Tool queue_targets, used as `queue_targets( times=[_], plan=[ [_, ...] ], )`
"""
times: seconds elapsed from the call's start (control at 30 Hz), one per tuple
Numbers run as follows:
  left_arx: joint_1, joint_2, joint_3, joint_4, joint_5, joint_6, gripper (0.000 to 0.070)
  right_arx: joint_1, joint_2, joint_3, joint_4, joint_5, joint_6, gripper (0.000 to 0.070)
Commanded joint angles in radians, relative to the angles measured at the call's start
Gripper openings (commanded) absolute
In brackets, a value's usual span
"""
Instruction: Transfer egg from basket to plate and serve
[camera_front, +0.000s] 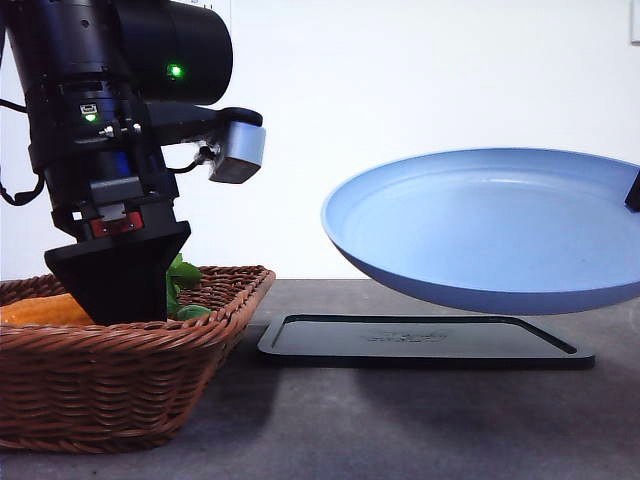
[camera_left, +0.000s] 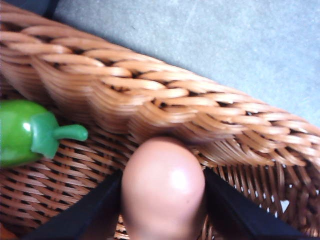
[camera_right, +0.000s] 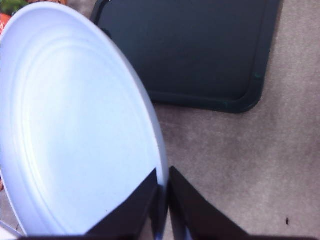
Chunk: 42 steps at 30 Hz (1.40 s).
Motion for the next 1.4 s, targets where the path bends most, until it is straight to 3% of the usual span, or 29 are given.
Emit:
queue_targets(
  times=[0.0, 0.2, 0.33, 0.4, 0.47, 0.57, 0.63, 0.73, 0.97, 1.2, 1.37],
  plan=[
    [-0.008, 0.014, 0.022, -0.008, -0.002, 0.006, 0.0135, 0.002, 0.003, 0.003, 0.01, -0.004, -0.008, 0.0],
    [-0.009, 0.014, 0.137, -0.188, -0.001, -0.009, 0.0131, 0.002, 0.006, 0.003, 0.009, -0.004, -0.002, 0.0],
    [-0.012, 0.014, 0.3, -0.296, 0.018, -0.089, 0.0131, 0.005, 0.025, 0.003, 0.009, -0.01, 0.045, 0.0],
    [-0.016, 0.014, 0.38, -0.292, 0.073, -0.165, 0.0131, 0.006, 0.05, 0.003, 0.009, -0.03, 0.051, 0.0],
    [-0.017, 0.014, 0.446, -0.268, 0.183, -0.23, 0.0131, 0.008, 0.08, 0.003, 0.009, -0.059, 0.052, 0.0],
    [-0.033, 0.014, 0.495, -0.197, 0.337, -0.285, 0.0131, 0.022, 0.131, 0.003, 0.011, -0.109, 0.052, 0.0],
    [-0.055, 0.014, 0.499, -0.143, 0.37, -0.302, 0.0132, 0.037, 0.163, 0.003, 0.012, -0.127, 0.052, 0.0],
    [-0.096, 0.02, 0.498, -0.109, 0.315, -0.283, 0.0135, 0.06, 0.197, 0.003, 0.013, -0.129, 0.052, 0.0],
    [-0.227, 0.086, 0.498, -0.096, 0.014, -0.219, 0.0139, 0.087, 0.216, 0.003, 0.025, -0.128, 0.051, 0.0],
    [-0.302, 0.2, 0.498, -0.076, -0.088, -0.191, 0.014, 0.087, 0.216, 0.003, 0.025, -0.127, 0.051, 0.0],
    [-0.316, 0.236, 0.498, -0.047, -0.095, -0.19, 0.017, 0.087, 0.216, 0.003, 0.024, -0.128, 0.052, 0.0]
  ],
)
